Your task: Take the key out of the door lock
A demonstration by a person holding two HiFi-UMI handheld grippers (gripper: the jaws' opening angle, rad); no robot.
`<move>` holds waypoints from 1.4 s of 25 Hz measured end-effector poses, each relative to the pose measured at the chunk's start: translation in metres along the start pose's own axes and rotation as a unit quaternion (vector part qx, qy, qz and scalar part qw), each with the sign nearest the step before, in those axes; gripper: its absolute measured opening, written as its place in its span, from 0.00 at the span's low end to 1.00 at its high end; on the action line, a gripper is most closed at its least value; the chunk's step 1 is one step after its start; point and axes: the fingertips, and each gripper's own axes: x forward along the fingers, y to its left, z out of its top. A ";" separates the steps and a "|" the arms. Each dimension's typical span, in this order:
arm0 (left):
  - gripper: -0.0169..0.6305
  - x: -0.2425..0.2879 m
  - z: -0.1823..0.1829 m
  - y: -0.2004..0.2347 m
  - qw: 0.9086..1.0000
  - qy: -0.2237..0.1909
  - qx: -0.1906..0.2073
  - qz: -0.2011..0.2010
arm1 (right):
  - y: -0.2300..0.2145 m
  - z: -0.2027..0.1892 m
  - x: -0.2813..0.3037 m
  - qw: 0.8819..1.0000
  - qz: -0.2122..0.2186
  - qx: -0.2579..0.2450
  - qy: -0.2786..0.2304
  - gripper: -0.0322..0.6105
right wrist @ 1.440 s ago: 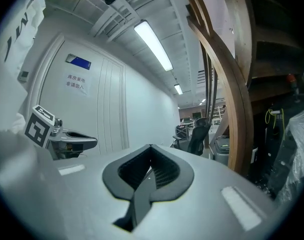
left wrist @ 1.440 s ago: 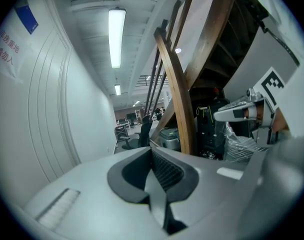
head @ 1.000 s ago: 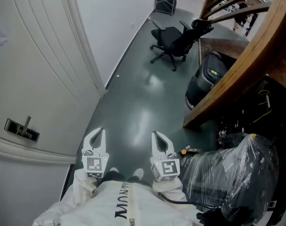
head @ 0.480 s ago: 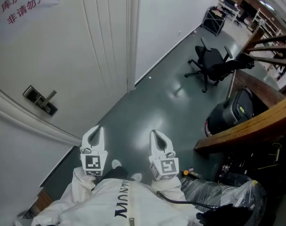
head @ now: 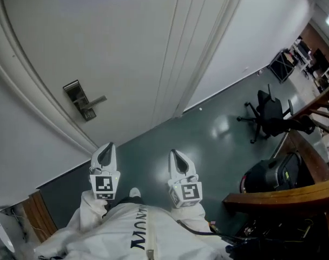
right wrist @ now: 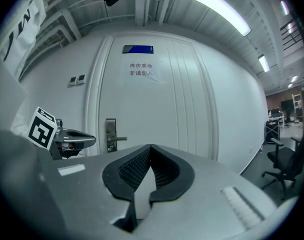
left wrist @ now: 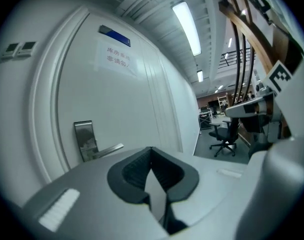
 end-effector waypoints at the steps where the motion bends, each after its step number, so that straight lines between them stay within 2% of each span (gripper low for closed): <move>1: 0.03 -0.001 -0.002 0.012 1.000 0.000 -0.002 0.010 | 0.008 0.001 0.012 1.000 0.011 -0.003 0.002 0.04; 8: 0.03 -0.020 -0.019 0.086 0.996 0.010 -0.016 0.085 | 0.073 0.009 0.087 0.995 0.096 -0.023 0.004 0.04; 17: 0.03 -0.046 -0.039 0.143 0.984 0.033 -0.034 0.171 | 0.128 0.008 0.142 0.982 0.183 -0.032 0.018 0.04; 28: 0.03 -0.040 -0.042 0.166 0.961 0.067 -0.052 0.264 | 0.137 0.013 0.202 0.959 0.280 -0.046 0.028 0.04; 35: 0.03 -0.025 -0.028 0.161 0.951 0.071 -0.045 0.298 | 0.130 0.020 0.225 0.947 0.318 -0.036 0.023 0.04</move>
